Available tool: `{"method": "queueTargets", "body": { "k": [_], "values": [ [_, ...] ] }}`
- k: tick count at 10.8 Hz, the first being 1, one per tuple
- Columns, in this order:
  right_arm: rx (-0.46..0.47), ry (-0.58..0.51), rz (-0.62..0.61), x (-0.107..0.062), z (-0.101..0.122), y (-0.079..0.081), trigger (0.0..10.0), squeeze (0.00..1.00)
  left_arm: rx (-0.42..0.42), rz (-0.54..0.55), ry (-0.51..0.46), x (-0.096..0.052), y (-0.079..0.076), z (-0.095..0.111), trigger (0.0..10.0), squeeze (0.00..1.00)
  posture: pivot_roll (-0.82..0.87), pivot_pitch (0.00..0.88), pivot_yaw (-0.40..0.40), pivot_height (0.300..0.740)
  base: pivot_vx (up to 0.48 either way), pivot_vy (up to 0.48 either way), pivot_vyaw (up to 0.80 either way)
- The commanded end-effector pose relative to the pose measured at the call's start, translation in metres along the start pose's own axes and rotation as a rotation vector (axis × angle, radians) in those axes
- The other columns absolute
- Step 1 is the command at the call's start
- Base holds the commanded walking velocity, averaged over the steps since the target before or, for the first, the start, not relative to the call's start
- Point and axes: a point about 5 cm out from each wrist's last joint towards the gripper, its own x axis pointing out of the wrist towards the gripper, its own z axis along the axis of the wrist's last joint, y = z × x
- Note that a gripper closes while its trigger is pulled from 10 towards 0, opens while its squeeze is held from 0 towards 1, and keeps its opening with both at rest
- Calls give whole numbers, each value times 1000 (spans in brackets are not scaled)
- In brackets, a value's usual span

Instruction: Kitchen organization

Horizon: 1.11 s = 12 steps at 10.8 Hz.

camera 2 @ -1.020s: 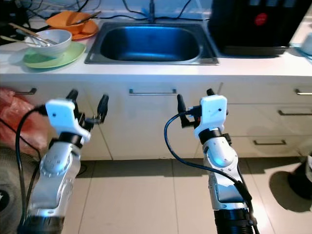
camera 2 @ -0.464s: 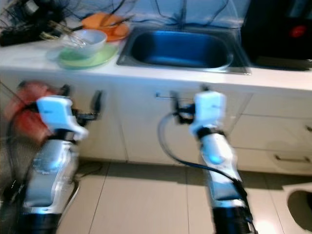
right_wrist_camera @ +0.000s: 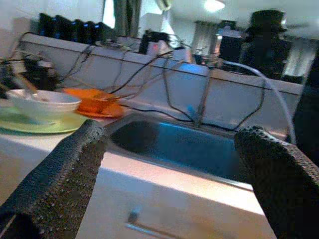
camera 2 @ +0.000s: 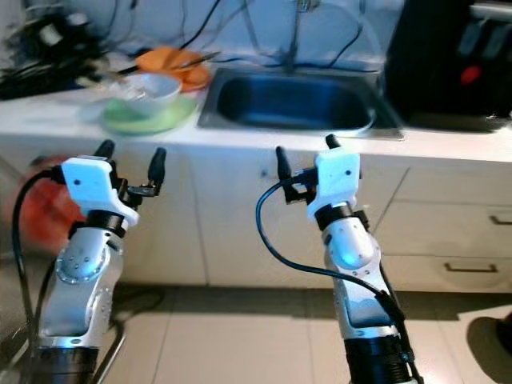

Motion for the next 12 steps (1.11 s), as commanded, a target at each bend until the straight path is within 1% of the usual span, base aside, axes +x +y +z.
{"method": "queueTargets", "body": {
  "k": [1,8,10,12],
  "values": [
    [-12,3,-24,-1,-1,-7,10000,0,-7,-27,5,2,-8,-1,10000,0,24,4,0,740,469,0,0],
    [-24,0,-29,-3,-1,-7,10000,0,-5,-30,15,3,-10,-3,10000,0,20,13,6,740,471,0,0],
    [-25,-8,-27,-3,0,-4,10000,0,18,-48,24,3,-14,-3,10000,0,19,17,6,740,450,0,0],
    [-28,-9,-25,-2,0,-4,10000,0,11,-43,27,3,-14,-4,10000,0,18,17,5,740,403,-253,0]
  ]
}}
